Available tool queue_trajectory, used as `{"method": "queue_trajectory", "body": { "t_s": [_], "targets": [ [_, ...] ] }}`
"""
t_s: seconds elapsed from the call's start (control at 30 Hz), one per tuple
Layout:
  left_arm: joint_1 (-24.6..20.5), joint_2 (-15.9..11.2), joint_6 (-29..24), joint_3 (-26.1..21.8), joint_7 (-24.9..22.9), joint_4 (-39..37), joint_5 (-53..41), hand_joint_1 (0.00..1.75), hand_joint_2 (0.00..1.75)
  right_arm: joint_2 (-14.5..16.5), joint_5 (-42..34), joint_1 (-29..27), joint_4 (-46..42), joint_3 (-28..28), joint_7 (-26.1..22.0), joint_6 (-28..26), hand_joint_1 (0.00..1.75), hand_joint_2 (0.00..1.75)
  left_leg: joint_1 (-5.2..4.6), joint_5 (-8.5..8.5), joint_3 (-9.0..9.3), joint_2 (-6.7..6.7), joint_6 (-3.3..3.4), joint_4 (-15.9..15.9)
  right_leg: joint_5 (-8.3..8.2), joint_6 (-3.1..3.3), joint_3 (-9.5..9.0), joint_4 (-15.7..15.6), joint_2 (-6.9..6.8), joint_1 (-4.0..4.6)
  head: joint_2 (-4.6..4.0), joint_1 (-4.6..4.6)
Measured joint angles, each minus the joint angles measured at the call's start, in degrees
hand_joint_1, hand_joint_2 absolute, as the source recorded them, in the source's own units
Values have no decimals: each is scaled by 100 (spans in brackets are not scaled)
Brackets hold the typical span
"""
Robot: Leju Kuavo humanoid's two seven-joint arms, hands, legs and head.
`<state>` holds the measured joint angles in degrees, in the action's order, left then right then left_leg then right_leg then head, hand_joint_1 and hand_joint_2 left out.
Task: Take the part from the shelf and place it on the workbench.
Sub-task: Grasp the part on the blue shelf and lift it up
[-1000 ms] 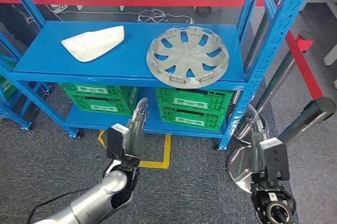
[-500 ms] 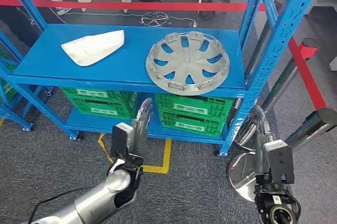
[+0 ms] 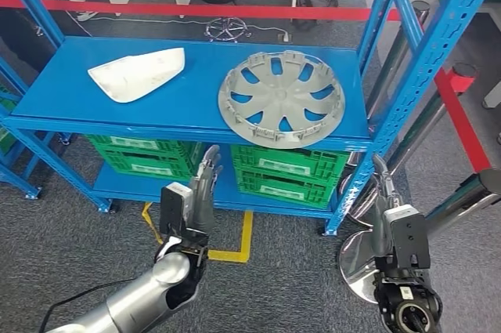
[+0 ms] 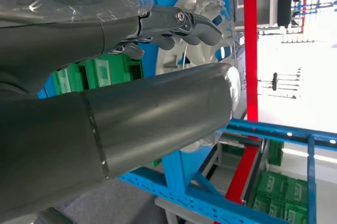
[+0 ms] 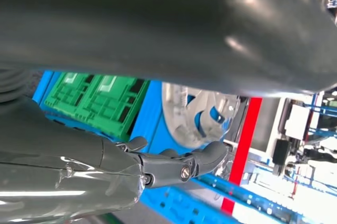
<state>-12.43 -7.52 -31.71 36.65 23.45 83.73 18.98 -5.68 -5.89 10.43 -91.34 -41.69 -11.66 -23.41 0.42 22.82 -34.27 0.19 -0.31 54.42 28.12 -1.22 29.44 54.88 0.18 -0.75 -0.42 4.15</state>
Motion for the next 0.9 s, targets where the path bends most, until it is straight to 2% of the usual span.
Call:
{"method": "queue_trajectory", "body": {
  "t_s": [0.03,0.07,0.13,0.17,0.2,0.23,0.27,0.3,0.33,0.37,0.4,0.5,0.57,0.6,0.67,0.7,0.73,0.77,0.8,0.83,0.87,0.9],
  "targets": [
    [-2,2,7,0,3,0,1,0,0,-2,2,4,-2,0,-2,0,0,0,5,5,29,-7,41,-19,87,-25,57,138,-5,-10,0,-23],
    [-3,5,17,0,6,0,1,0,0,-7,3,7,-3,1,-2,0,0,0,12,13,61,-11,78,-35,223,-43,181,406,-6,-16,0,-50],
    [0,10,32,0,7,-3,2,0,0,-21,6,6,-4,-1,-3,0,0,0,-1,45,103,-23,126,-36,554,-63,595,1234,-5,-18,0,-103],
    [3,11,35,0,7,-9,3,0,0,-28,6,-5,-3,-3,-1,0,0,0,-9,61,122,-36,138,-35,646,-67,796,1584,-5,-18,0,-111],
    [5,12,35,0,8,-16,3,0,0,-33,6,-17,-1,-6,-1,0,0,0,-16,79,144,-54,144,-34,636,-64,919,1754,-5,-18,0,-115],
    [5,12,35,0,8,-23,3,0,0,-35,6,-26,1,-8,-1,0,0,0,-24,98,173,-77,145,-34,506,-52,927,1682,-5,-17,0,-117],
    [6,13,35,0,8,-28,3,0,0,-36,6,-30,2,-10,-1,0,0,0,-31,118,210,-103,140,-33,285,-27,824,1391,0,-12,0,-119],
    [6,15,35,0,8,-30,3,0,0,-37,6,-29,2,-10,-1,0,0,0,-37,141,247,-125,133,-34,30,11,651,964,17,-3,0,-122],
    [4,19,35,0,8,-32,4,0,0,-40,5,-26,2,-10,-1,1,0,0,-51,164,274,-147,118,-31,-153,55,475,556,42,9,0,-122],
    [2,22,35,0,9,-34,6,0,0,-43,6,-21,2,-11,-3,1,0,0,-57,181,285,-167,98,-27,-260,90,330,251,64,23,0,-123],
    [2,25,36,0,12,-36,10,0,0,-45,6,-17,2,-13,-5,2,0,0,-56,189,283,-180,73,-26,-292,116,246,80,81,38,0,-123],
    [-1,24,36,0,42,-39,29,0,0,-49,-5,-9,1,-19,-22,2,0,0,-48,203,276,-193,-18,-22,-290,155,164,-33,73,27,0,-125],
    [-15,20,35,0,64,-39,42,0,0,-48,-18,1,-2,-22,-34,-5,0,0,-49,372,150,-155,-82,273,-308,187,104,-100,46,-24,0,-89],
    [-20,18,35,0,69,-40,46,0,0,-48,-23,5,-3,-23,-37,-11,0,0,-30,530,-28,-126,-112,617,-307,196,86,-112,27,-32,0,-67],
    [-22,17,35,0,72,-43,50,0,0,-48,-29,5,-2,-23,-36,-22,0,0,5,817,-504,-87,-167,1422,-290,208,80,-113,-7,-37,0,-26],
    [-16,15,34,1,72,-44,51,0,0,-48,-29,0,-2,-24,-35,-22,0,0,23,834,-674,-75,-187,1653,-276,207,72,-113,-22,-38,0,-17],
    [-12,12,32,1,72,-47,51,0,0,-49,-29,-3,-2,-25,-34,-18,0,0,39,727,-721,-65,-202,1644,-259,200,57,-112,-34,-43,0,-7],
    [-9,8,30,2,72,-50,51,0,0,-49,-29,-6,-2,-25,-34,-11,0,0,54,518,-640,-51,-212,1391,-236,184,31,-110,-42,-49,0,4],
    [-9,4,27,2,72,-51,51,0,0,-49,-29,-6,-2,-26,-34,-3,0,0,66,259,-468,-21,-219,978,-207,162,0,-107,-50,-56,0,15],
    [-15,2,25,2,72,-53,51,0,0,-49,-29,-5,-2,-26,-34,5,0,0,63,73,-273,25,-218,549,-175,130,-24,-99,-57,-50,0,28],
    [-22,3,22,2,72,-53,51,0,0,-49,-29,-2,-2,-26,-35,11,0,0,55,-47,-125,55,-199,222,-146,96,-40,-91,-61,-38,0,37],
    [-29,5,20,2,71,-54,50,0,0,-49,-29,2,-2,-27,-37,15,0,0,45,-81,-43,77,-170,42,-121,64,-49,-88,-66,-23,0,32]
  ]
}}
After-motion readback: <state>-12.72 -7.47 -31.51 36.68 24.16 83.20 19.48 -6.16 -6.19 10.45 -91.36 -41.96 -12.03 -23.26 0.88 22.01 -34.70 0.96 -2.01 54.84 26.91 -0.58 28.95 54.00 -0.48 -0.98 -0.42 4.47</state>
